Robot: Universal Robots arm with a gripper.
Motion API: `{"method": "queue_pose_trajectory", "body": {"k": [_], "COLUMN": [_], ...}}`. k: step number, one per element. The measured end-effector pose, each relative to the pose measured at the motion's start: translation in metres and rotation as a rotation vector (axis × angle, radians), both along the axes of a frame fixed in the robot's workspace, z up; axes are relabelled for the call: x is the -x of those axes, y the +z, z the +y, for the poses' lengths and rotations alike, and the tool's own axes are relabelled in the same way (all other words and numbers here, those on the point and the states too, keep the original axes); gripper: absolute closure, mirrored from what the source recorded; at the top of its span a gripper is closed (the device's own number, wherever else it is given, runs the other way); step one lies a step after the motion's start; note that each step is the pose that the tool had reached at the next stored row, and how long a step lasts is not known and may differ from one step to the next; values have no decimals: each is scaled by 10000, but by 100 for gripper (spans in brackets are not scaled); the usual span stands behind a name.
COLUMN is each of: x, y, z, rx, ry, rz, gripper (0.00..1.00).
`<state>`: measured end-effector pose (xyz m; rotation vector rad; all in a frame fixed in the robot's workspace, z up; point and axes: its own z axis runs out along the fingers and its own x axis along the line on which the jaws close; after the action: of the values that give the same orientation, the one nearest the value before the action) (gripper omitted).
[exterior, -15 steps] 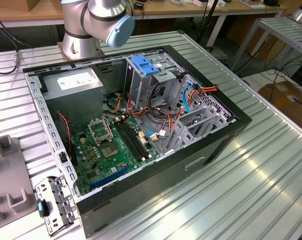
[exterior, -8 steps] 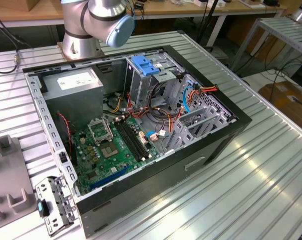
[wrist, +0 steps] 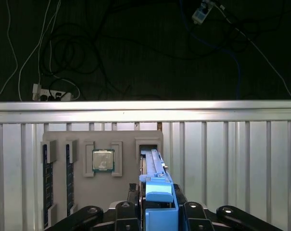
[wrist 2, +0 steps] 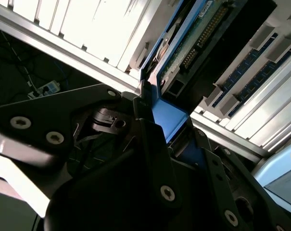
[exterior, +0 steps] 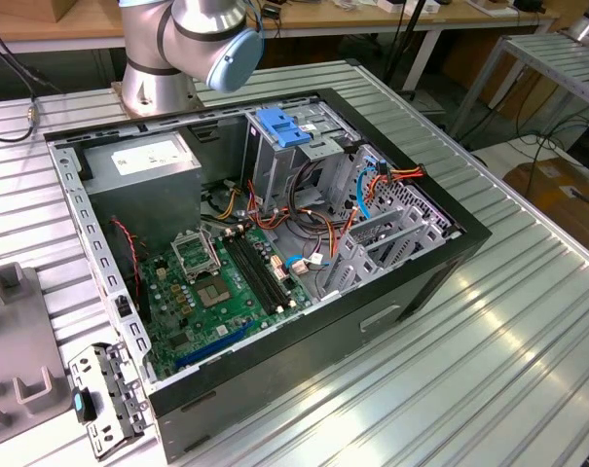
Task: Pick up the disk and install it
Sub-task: 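Pick up the disk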
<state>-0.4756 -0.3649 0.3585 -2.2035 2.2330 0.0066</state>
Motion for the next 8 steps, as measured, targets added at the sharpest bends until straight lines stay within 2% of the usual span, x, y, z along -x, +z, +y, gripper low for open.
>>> {"method": "queue_pose_trajectory", "body": {"k": [8], "x": [0], "y": [65], "z": [0], "rx": [-1], "ry": [0], "rz": [-1], "gripper": [63]}}
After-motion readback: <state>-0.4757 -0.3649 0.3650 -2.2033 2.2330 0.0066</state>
